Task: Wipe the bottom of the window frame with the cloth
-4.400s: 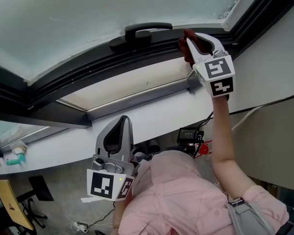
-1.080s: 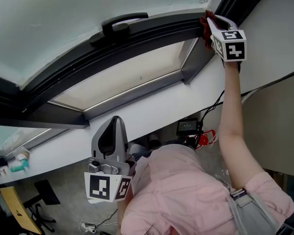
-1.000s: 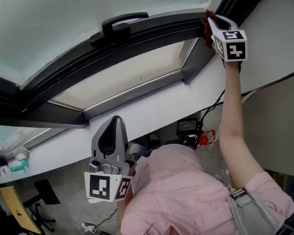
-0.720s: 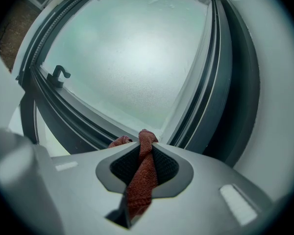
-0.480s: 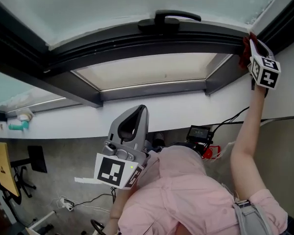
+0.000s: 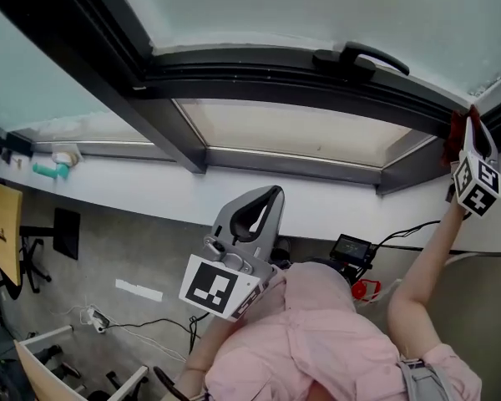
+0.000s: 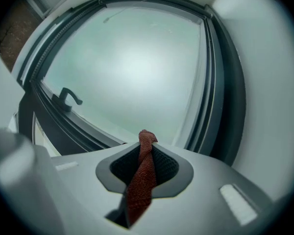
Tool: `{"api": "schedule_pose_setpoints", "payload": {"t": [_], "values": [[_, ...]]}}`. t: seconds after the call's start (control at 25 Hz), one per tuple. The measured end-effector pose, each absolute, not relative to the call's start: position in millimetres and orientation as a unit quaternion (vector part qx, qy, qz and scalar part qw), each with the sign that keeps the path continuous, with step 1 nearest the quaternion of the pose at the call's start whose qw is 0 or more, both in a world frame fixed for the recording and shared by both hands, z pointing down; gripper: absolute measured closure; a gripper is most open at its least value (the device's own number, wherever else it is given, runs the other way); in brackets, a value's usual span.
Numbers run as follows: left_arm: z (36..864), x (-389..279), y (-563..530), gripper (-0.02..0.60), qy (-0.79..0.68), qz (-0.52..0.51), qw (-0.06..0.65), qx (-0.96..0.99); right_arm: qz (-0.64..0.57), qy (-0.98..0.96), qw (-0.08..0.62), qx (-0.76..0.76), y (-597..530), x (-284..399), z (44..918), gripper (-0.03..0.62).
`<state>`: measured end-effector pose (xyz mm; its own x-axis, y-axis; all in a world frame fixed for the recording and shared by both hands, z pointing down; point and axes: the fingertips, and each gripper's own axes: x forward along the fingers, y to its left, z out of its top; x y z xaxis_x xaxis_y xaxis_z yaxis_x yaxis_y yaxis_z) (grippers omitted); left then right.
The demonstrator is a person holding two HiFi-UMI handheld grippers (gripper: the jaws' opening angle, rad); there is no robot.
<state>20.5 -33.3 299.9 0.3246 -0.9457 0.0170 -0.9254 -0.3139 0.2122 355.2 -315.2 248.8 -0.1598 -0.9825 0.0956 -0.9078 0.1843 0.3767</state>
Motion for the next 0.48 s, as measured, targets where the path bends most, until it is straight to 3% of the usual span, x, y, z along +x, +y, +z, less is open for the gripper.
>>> {"api": "schedule_pose_setpoints", "payload": {"t": [0.24, 0.48], "values": [[299.6, 12.1, -30.8, 0.588, -0.584, -0.059, 0.089, 0.804, -0.137, -0.806, 0.107, 0.566, -285.2, 274.8, 238.4, 0.53], [299.8, 9.3, -29.2, 0.588, -0.572, -0.064, 0.092, 0.812, -0.135, -0.832, 0.107, 0.527, -268.4, 226.3, 244.5, 0.53]]}}
